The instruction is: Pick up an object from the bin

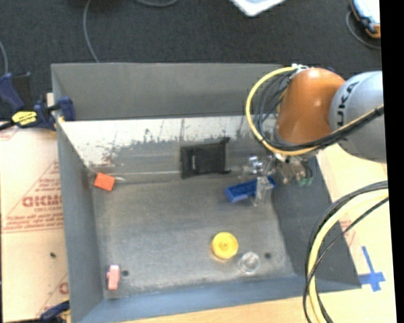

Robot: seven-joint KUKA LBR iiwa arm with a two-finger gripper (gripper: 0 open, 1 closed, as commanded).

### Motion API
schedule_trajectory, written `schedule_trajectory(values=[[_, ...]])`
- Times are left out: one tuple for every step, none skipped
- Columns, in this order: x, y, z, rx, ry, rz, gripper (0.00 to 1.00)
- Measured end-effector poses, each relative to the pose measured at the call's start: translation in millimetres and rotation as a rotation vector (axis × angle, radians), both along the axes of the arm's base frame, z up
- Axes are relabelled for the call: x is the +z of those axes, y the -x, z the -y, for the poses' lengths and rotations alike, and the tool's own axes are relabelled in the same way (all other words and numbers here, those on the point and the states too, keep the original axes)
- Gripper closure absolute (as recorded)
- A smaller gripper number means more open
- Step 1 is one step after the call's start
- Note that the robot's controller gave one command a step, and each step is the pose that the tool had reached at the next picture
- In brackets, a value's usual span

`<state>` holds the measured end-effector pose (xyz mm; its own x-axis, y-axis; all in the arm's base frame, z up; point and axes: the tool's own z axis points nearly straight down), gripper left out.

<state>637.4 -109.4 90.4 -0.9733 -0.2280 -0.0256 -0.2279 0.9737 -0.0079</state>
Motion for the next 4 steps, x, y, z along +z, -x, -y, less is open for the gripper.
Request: schedule_trajectory(values=[[8,1.7,0,0.000,-0.001,-0.005,1.00],[27,1.5,0,-0.001,-0.001,-0.005,1.00],[43,-0.3,0,-0.001,0.001,0.002,1.00],[50,-1.1,1,-0.002,0.001,0.006,1.00]])
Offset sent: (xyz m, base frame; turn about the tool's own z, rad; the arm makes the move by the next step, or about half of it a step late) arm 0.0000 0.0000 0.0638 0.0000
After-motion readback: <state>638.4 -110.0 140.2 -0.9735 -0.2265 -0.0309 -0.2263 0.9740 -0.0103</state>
